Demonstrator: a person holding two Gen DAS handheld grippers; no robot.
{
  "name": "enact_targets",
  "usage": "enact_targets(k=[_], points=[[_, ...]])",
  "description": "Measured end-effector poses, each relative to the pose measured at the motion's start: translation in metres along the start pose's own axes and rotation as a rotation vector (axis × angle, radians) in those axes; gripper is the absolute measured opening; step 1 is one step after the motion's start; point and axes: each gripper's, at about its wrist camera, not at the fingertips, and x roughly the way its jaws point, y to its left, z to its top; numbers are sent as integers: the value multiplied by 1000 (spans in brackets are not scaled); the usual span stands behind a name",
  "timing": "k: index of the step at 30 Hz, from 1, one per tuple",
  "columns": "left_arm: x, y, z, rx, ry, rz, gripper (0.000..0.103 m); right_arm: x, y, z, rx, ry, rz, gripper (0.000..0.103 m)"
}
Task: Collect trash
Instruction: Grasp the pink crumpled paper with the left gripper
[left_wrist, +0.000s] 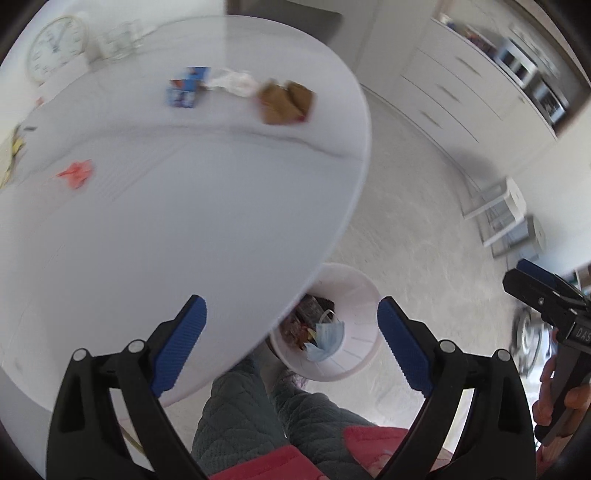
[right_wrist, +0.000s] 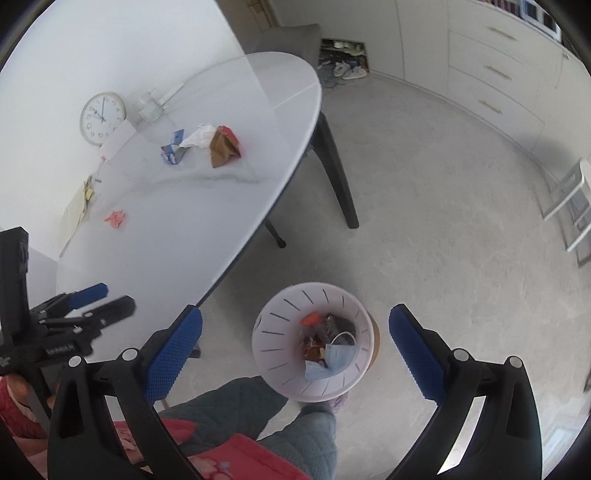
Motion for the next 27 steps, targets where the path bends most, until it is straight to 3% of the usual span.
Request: enact_targets(k=[7,13,18,27], points=[[-23,83,11,-111,-87,117,93,13,50,38,-110,-9,9,101],[-20,159,34,-175,-99,169,93,33,104,69,-149,-9,22,101],[-6,212,58,-167,-95,159,93,55,149,93,-143,-4,43,101],[50,285,111,-108,-31,92,93,99,215,131,-132,11,-37,101]])
